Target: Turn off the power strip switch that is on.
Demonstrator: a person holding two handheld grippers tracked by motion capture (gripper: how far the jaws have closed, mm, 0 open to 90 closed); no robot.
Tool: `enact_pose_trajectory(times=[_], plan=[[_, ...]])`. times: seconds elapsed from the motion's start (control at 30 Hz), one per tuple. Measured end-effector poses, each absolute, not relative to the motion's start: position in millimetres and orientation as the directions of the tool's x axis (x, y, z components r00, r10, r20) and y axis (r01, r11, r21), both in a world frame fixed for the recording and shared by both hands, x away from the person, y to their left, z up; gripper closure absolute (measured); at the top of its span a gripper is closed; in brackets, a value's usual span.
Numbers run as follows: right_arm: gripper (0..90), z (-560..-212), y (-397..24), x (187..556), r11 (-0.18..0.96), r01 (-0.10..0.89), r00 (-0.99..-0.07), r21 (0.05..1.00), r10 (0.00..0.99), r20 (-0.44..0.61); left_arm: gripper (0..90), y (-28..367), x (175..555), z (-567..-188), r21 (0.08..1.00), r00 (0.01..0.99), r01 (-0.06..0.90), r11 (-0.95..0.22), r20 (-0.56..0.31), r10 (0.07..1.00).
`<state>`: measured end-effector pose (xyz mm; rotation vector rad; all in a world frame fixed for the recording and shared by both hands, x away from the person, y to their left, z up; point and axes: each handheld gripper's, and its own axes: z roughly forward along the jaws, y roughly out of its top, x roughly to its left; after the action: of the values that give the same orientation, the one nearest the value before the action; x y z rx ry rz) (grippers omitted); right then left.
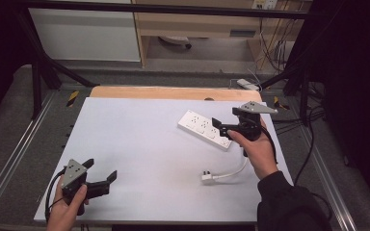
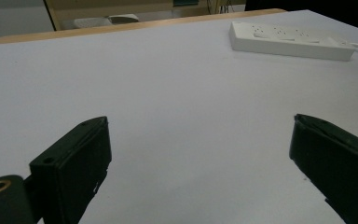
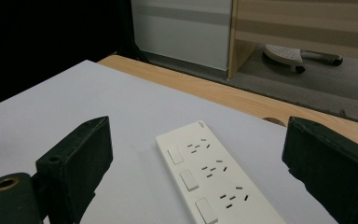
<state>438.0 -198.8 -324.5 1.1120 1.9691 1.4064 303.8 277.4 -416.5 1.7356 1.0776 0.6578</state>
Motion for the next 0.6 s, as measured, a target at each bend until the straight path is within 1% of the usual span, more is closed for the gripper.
enact_pose_trajectory(times=[0.47, 0.6], plan=[[9.2, -327.8, -188.7, 452.8, 0.147, 0.346, -0.545, 0.927, 0.835, 0.07, 5.4, 277.0, 303.9, -416.8, 0.914, 0.467, 0.372, -0.16, -0.036, 0.883], [11.2, -328.5, -185.2, 457.1, 0.151, 0.347, -0.543, 0.926, 0.837, 0.067, 5.4, 276.8, 303.8, -416.8, 0.914, 0.468, 0.372, -0.162, -0.034, 0.883]])
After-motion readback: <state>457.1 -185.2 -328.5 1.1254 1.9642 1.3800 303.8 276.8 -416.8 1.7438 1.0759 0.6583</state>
